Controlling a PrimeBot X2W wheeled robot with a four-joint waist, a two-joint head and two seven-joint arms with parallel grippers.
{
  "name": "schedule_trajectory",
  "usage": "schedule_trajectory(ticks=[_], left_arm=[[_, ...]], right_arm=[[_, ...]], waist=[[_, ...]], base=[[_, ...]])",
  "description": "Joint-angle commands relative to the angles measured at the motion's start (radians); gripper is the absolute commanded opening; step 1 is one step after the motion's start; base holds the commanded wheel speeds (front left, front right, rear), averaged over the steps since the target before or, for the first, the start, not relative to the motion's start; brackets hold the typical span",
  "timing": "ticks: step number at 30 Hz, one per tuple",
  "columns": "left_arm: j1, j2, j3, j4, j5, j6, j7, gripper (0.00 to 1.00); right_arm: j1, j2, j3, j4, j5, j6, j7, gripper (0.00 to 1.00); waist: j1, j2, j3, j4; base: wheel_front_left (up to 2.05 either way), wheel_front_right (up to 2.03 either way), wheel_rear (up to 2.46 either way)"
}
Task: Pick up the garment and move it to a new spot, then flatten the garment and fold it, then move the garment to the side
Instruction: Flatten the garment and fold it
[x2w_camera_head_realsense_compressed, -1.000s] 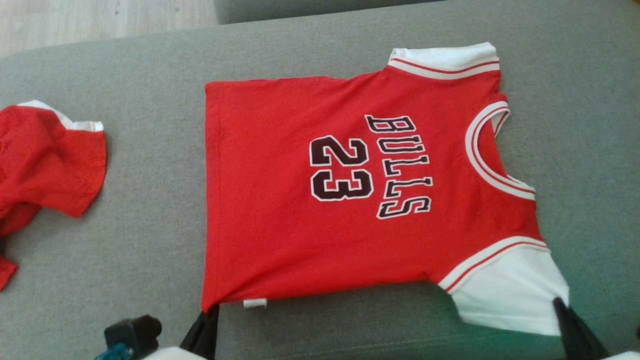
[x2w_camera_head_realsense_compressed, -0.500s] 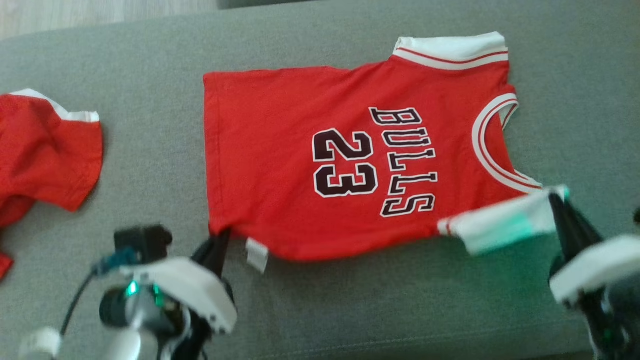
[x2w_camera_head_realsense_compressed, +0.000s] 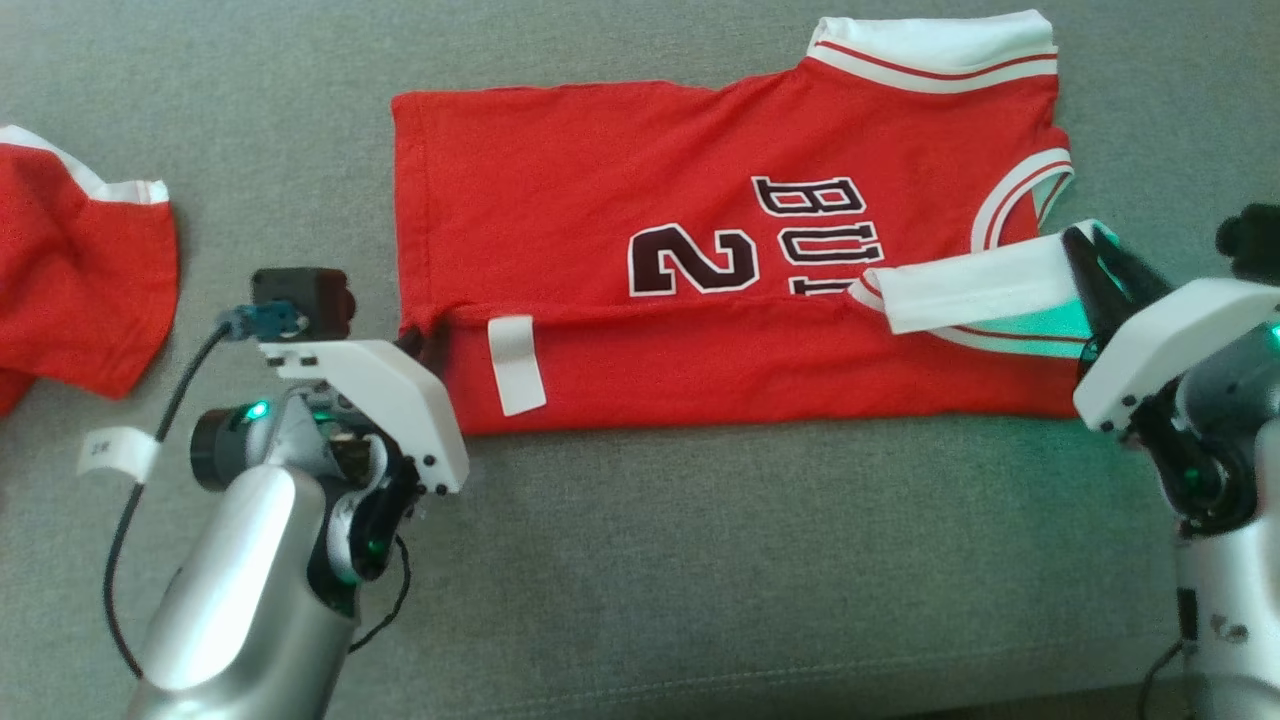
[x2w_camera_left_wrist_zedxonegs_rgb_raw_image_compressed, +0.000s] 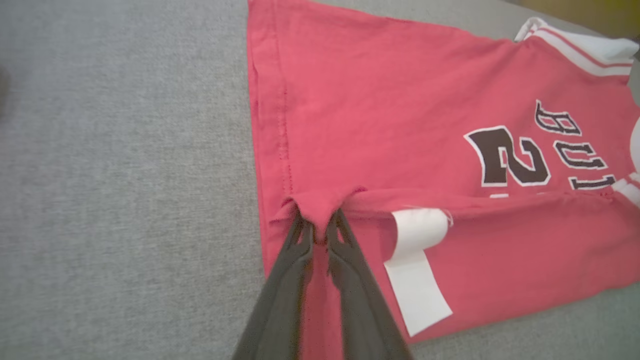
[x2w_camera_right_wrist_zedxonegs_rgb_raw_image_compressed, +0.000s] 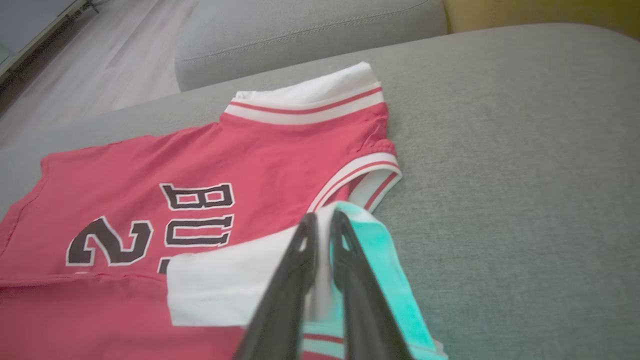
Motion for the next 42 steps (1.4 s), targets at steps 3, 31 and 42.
schedule_trajectory(ticks=[3, 31, 42], left_arm=[[-0.023, 0.013, 0.035, -0.036, 0.010, -0.008, -0.027, 1.00], [0.115, 0.039, 0.047, -0.087, -0.027, 0.023, -0.034, 1.00], [0.130, 0.038, 0.015, -0.069, -0.070, -0.024, 0.012, 0.00]], right_arm=[[-0.014, -0.043, 0.024, -0.027, -0.006, 0.008, -0.040, 1.00], [0.124, -0.147, 0.093, -0.035, 0.049, 0.008, 0.203, 1.00], [0.123, -0.150, 0.106, 0.003, 0.129, 0.008, 0.247, 0.00]], waist=[[0.0000, 0.0000, -0.007, -0.004], [0.0000, 0.0000, 0.035, -0.013], [0.0000, 0.0000, 0.031, -0.009]], base=[[0.00, 0.00, 0.00], [0.00, 0.00, 0.00], [0.00, 0.00, 0.00]])
